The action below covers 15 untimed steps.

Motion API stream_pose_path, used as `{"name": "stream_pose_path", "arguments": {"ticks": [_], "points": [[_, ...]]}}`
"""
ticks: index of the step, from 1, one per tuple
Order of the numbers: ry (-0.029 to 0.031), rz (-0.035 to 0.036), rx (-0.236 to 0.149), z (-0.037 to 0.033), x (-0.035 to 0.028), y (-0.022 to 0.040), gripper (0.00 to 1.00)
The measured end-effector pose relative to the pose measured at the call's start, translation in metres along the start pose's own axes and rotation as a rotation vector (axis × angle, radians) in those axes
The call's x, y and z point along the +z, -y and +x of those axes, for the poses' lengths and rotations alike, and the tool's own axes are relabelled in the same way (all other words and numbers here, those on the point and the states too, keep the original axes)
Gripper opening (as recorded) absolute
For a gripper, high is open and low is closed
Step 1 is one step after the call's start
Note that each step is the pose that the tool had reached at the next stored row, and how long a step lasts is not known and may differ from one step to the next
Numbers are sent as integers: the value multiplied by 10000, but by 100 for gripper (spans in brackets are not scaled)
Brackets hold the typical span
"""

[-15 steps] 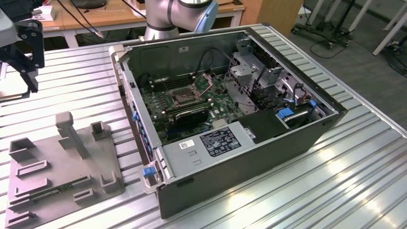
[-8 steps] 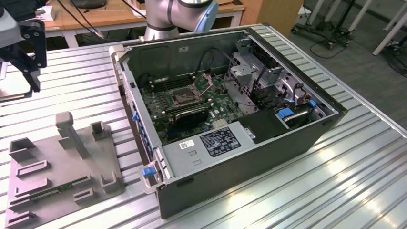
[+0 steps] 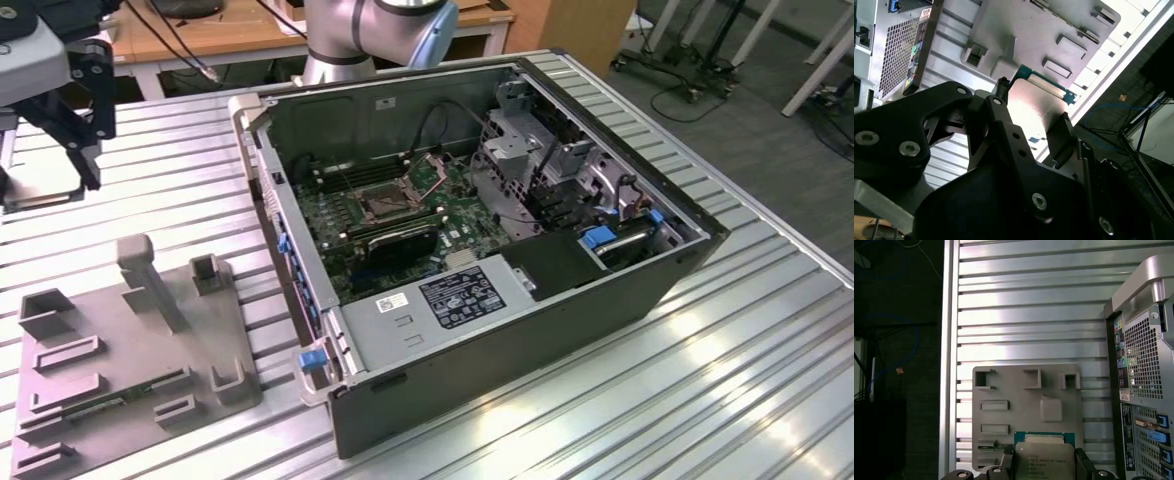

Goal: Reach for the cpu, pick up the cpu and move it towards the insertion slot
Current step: 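Pick up the cpu and move it towards the insertion slot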

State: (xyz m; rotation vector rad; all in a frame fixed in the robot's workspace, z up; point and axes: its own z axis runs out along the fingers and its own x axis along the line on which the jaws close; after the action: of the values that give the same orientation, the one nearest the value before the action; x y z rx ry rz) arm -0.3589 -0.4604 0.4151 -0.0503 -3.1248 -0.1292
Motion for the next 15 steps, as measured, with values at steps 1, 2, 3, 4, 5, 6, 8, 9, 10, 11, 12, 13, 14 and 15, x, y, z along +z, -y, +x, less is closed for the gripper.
{"name": "stream_pose_path", "arguments": {"ticks": [1,2,3,4,5,6,8,9,10,11,12,13,14,15], "points": [[0,0,0,-13,0,-1,54],[-1,1,1,-26,-1,-1,54],[0,0,0,-41,0,-1,54],[0,0,0,-54,-1,-2,54],[-1,1,0,-67,-1,-2,54],[0,1,1,-80,-1,-3,54],[0,0,0,-105,-1,-4,54],[0,0,0,-118,-1,-4,54],[0,0,0,-131,-1,-4,54],[0,0,0,-143,-2,-5,54],[-1,1,0,-156,-2,-5,54],[0,0,0,-168,-2,-6,54],[-1,0,1,-180,-3,-6,54],[-1,0,1,-192,-3,-7,54]]}}
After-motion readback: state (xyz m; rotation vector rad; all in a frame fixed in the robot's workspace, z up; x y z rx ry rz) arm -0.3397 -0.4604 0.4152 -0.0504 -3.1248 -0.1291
